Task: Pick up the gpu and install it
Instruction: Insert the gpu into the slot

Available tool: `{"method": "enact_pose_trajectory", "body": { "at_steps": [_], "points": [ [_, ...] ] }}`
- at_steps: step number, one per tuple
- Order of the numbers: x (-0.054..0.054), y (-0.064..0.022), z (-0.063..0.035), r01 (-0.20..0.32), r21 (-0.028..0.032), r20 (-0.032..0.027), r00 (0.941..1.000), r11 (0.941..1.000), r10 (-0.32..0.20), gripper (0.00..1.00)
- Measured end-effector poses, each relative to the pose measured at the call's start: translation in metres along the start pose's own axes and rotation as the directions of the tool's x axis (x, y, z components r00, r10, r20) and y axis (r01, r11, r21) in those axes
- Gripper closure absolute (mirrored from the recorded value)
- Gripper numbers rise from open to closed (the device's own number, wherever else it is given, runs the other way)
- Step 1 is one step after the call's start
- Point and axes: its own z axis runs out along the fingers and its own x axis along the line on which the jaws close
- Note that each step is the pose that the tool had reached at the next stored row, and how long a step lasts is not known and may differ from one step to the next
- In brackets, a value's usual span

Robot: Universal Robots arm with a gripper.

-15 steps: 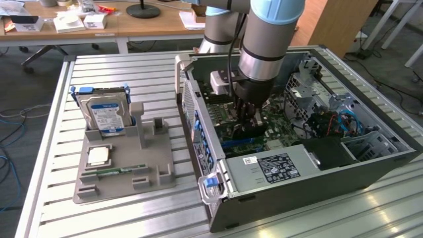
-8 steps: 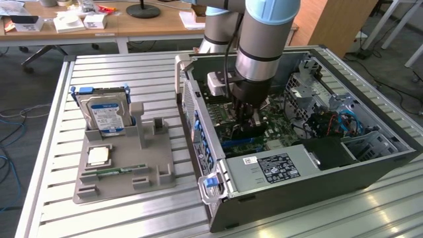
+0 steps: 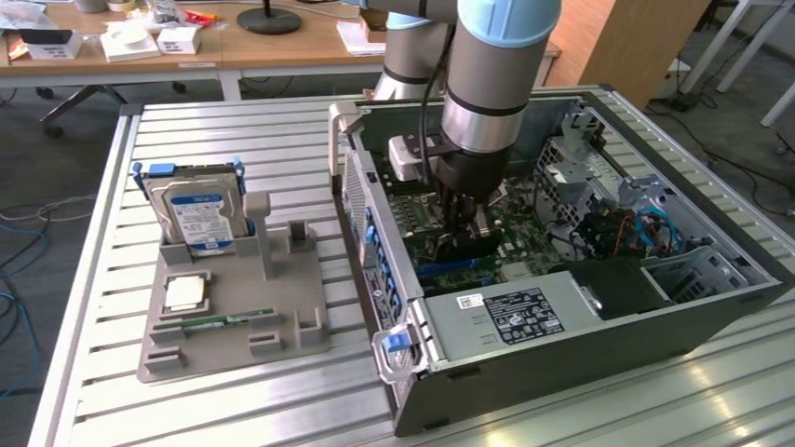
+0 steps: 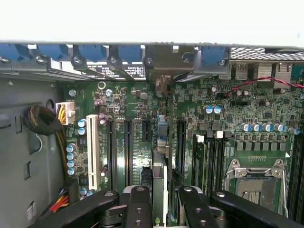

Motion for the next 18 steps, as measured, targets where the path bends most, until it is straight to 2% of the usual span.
{"method": "enact_pose_trajectory", "body": {
  "at_steps": [2,18],
  "points": [
    [0.0,0.0,0.0,0.0,0.0019,0.0,1.0,1.0,0.0,0.74],
    [0.0001,-0.0004,0.0026,0.0,0.002,0.0,1.0,1.0,0.0,0.74]
  ]
}}
